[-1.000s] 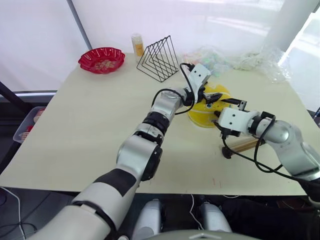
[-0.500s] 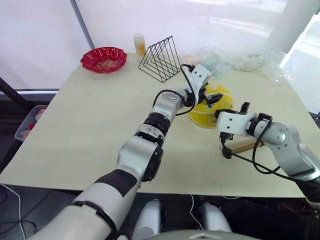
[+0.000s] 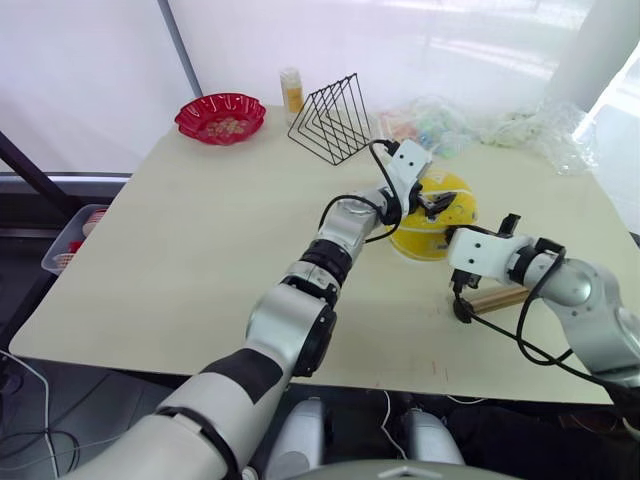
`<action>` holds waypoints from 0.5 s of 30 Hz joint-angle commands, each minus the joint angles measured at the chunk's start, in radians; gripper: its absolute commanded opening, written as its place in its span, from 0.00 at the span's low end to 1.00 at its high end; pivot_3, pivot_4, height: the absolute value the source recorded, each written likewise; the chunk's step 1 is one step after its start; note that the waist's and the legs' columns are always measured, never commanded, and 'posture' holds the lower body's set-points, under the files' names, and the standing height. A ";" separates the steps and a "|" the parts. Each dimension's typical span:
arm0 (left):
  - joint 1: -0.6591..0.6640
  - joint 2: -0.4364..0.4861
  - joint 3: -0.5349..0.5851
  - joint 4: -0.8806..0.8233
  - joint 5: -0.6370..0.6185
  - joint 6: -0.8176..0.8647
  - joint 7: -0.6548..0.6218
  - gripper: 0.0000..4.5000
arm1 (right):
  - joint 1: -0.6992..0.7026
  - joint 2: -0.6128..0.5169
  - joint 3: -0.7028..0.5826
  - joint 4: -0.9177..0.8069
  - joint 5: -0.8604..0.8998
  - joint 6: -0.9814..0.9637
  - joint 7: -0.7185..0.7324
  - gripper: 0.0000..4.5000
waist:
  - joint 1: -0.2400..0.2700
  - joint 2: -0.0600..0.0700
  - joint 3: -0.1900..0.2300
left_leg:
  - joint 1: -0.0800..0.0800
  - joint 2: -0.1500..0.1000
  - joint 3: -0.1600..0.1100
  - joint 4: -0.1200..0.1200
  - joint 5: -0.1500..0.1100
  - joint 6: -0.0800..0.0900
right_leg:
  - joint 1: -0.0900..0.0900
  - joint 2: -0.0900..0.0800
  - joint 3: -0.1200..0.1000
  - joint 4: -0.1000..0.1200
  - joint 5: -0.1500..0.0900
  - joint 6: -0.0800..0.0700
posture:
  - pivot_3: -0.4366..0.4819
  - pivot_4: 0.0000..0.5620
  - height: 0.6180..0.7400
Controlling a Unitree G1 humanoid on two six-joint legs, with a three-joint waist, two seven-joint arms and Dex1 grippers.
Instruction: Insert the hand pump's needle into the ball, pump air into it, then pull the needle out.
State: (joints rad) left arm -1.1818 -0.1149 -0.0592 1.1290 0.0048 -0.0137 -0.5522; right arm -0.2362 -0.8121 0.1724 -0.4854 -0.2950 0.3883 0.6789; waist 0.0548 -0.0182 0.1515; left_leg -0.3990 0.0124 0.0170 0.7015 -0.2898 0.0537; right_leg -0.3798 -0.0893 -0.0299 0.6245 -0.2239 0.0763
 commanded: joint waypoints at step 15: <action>0.087 0.017 -0.034 0.119 0.060 -0.021 -0.004 1.00 | 0.114 0.024 -0.162 -0.076 0.059 0.002 0.000 0.08 | -0.026 -0.004 -0.012 | 0.007 0.004 0.000 0.000 0.003 -0.001 | 0.002 0.001 0.001 0.001 0.000 -0.005 | 0.48 0.27 0.97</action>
State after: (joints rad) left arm -1.1554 -0.0963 -0.0576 1.1412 0.0216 -0.0617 -0.5216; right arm -0.1309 -0.8066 0.0542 -0.5837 -0.2460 0.4058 0.7140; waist 0.0289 -0.0217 0.1399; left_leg -0.3922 0.0159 0.0164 0.7015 -0.2872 0.0528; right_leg -0.3777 -0.0886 -0.0291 0.6255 -0.2243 0.0717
